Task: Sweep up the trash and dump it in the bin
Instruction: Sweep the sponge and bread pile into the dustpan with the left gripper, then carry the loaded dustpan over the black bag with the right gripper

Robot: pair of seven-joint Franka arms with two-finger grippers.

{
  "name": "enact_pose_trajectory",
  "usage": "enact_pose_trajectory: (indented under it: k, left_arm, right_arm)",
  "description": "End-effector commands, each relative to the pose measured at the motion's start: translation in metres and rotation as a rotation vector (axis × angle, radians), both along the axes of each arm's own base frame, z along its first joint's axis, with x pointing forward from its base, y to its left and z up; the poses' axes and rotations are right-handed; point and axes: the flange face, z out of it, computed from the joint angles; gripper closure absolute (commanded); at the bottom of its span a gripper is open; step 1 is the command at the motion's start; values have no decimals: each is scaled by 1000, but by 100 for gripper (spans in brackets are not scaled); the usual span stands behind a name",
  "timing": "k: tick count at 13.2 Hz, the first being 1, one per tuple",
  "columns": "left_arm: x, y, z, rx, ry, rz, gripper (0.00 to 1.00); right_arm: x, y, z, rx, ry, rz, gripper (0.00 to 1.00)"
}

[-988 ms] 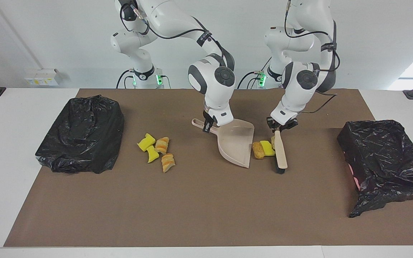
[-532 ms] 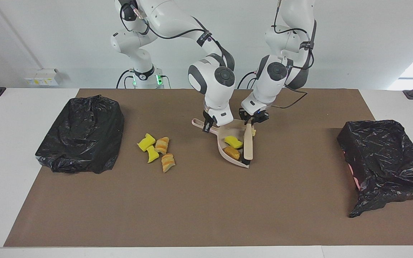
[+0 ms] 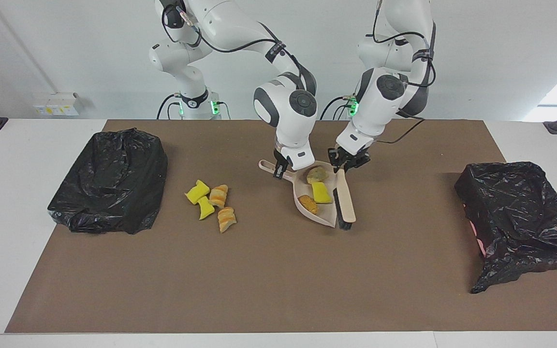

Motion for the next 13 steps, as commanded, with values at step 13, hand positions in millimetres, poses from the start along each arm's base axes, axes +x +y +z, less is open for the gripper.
enact_pose_trajectory:
  k: [13]
  left_arm:
    - [22,66,9,37,37,90,100]
  right_arm:
    - [31,-143,143,45,-43,-133,100]
